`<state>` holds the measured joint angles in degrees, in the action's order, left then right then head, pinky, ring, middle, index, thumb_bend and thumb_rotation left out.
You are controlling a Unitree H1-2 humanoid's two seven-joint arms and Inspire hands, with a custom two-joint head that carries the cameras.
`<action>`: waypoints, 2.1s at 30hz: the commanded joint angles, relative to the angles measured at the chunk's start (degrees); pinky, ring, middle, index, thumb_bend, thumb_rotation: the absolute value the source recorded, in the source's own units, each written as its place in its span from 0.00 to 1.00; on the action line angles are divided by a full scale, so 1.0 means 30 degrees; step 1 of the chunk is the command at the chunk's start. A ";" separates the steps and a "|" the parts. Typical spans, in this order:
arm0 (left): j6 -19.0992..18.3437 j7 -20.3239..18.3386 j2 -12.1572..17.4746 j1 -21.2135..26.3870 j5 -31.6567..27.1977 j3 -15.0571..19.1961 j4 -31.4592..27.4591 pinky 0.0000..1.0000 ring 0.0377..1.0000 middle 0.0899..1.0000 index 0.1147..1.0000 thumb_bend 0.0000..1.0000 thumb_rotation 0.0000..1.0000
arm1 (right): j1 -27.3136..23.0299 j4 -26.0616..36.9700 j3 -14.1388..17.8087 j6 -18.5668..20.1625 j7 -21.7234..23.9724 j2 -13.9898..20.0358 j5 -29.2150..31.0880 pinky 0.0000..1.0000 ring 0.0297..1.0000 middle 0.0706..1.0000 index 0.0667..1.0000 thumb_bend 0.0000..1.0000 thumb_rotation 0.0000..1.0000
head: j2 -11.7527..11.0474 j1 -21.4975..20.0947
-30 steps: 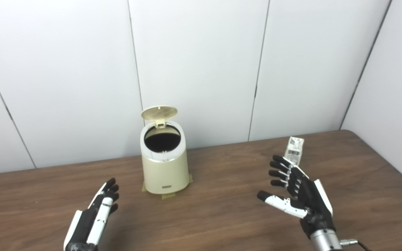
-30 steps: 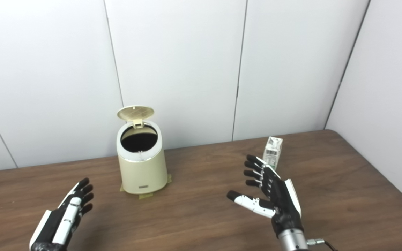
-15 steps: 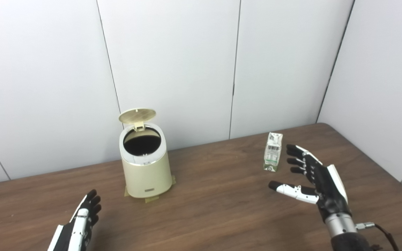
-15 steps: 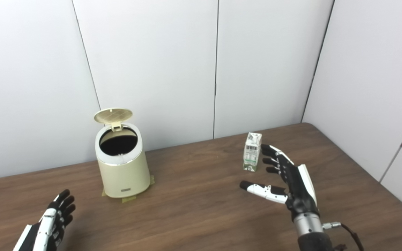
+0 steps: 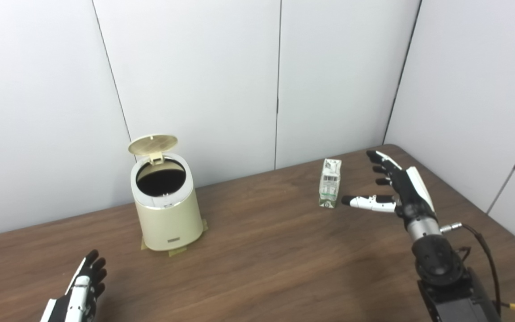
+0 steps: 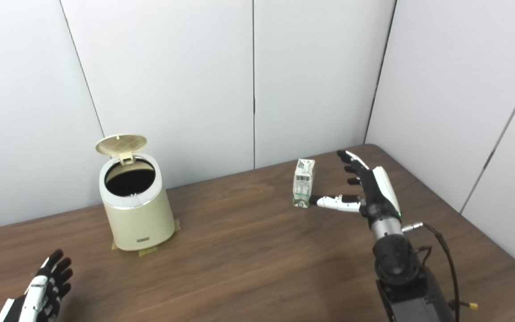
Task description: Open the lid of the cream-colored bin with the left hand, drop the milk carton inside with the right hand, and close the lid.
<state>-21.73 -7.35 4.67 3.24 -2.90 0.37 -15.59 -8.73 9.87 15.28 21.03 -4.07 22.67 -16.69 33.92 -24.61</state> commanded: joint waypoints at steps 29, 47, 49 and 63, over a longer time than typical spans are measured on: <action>0.0124 0.0185 -0.0190 0.0407 -0.0637 0.0297 -0.0690 1.00 0.97 0.95 0.96 0.30 1.00 | -0.7195 -0.8521 -0.2791 -0.0026 -0.0220 0.1361 0.0024 0.81 0.90 0.92 0.89 0.94 0.09 | -0.0082 0.0587; -0.0510 0.0182 -0.0278 0.0487 -0.1527 0.0547 -0.0895 1.00 0.98 0.95 0.96 0.35 1.00 | -0.7132 -1.0051 -0.3259 -0.1859 -0.1196 0.1254 -0.0019 0.64 0.67 0.68 0.67 0.91 0.00 | 0.0159 0.0568; -0.0480 0.0173 -0.0257 0.0484 -0.1577 0.0550 -0.0893 1.00 0.98 0.95 0.96 0.34 1.00 | -0.7116 -1.0311 -0.3242 -0.2233 -0.1139 0.1345 0.0110 0.62 0.64 0.65 0.64 0.90 0.00 | 0.0159 0.0568; -0.1119 0.0228 -0.0264 0.0421 -0.2243 0.0753 -0.1410 1.00 0.98 0.96 0.95 0.35 1.00 | -0.6841 -0.9637 -0.2921 -0.1933 -0.1233 0.0972 0.0610 0.54 0.56 0.57 0.59 0.86 0.00 | 0.0655 0.0728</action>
<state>-25.57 -6.98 3.88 3.21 -9.01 2.43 -17.90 -27.01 -21.33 5.80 16.45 -6.56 24.98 -14.81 35.68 -22.59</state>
